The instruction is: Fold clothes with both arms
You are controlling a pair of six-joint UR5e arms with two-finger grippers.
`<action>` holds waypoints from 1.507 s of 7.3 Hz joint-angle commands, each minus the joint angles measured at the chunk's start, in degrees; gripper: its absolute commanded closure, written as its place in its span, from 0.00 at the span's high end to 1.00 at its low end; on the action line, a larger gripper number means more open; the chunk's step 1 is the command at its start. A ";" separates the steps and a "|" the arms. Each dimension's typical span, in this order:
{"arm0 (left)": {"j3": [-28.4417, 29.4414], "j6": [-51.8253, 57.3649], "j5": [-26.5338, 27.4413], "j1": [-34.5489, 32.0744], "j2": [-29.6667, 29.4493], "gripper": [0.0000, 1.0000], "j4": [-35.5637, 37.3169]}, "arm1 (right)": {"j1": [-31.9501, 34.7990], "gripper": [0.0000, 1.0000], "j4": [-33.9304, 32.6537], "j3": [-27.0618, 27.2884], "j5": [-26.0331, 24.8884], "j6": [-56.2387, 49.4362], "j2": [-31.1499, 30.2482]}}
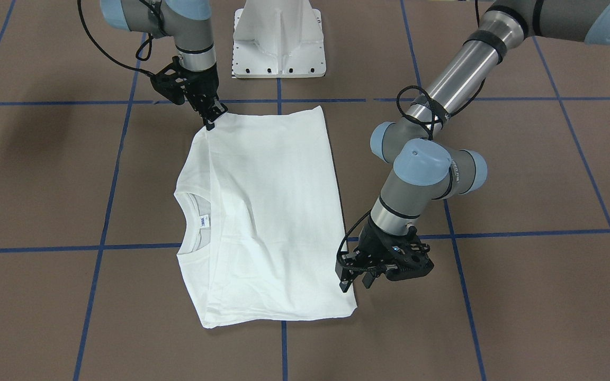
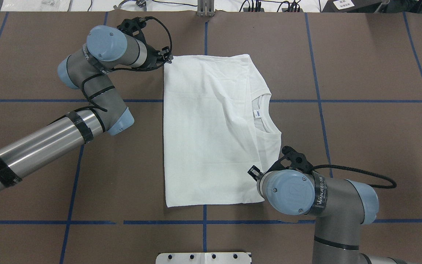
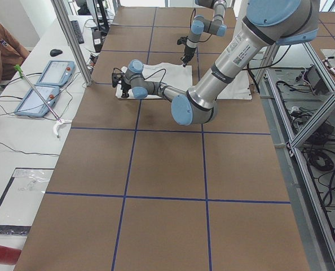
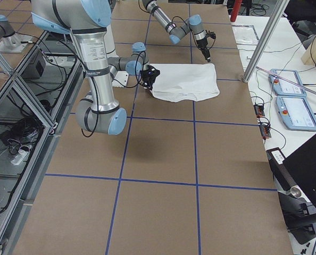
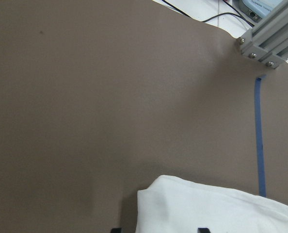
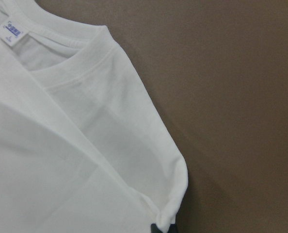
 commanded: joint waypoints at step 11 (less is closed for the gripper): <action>-49.55 -31.81 10.79 34.81 26.16 0.65 27.28 | -3.74 0.00 -0.40 5.94 0.44 2.38 -4.04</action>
